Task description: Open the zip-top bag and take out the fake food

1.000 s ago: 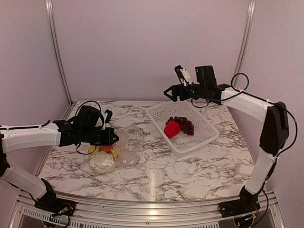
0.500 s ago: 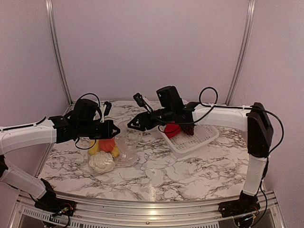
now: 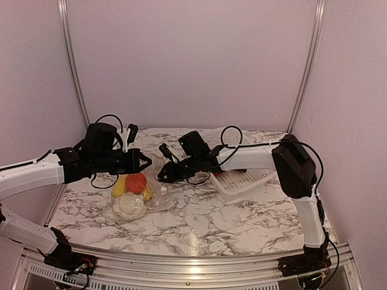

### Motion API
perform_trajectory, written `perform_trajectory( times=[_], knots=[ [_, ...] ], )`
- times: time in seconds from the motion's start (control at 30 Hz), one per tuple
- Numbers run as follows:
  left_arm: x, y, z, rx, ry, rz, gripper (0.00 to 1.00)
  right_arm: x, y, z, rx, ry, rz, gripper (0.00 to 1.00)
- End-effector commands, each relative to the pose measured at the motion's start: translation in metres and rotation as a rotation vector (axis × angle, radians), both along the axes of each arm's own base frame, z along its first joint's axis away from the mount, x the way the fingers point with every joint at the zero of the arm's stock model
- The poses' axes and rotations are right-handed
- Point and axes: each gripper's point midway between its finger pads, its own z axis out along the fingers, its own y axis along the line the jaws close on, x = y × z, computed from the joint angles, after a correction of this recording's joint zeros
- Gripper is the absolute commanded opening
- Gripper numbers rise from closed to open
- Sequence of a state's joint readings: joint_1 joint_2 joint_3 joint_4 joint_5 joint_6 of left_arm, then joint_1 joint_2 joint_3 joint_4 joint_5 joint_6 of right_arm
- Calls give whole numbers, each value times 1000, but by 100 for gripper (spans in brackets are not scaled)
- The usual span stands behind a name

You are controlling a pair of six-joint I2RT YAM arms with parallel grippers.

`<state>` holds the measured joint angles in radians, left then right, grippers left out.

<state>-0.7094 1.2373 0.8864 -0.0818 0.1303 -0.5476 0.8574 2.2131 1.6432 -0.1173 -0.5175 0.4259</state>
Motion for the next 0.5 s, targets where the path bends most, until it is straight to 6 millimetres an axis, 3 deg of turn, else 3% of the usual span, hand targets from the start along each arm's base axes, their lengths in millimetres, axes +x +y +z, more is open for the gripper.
perform_trajectory(
  times=[0.0, 0.1, 0.33, 0.47],
  knots=[
    [-4, -6, 2, -19, -2, -38, 0, 3, 18, 8, 18, 6, -17, 25],
    [-3, -5, -1, -3, 0, -33, 0, -1, 25, 14, 65, 22, 12, 27],
    [2, -1, -10, 41, 17, -5, 0, -18, 26, 59, 130, -37, 79, 30],
    [3, -2, -10, 32, 16, -5, 0, -27, 29, 64, 159, -2, 117, 29]
  ],
)
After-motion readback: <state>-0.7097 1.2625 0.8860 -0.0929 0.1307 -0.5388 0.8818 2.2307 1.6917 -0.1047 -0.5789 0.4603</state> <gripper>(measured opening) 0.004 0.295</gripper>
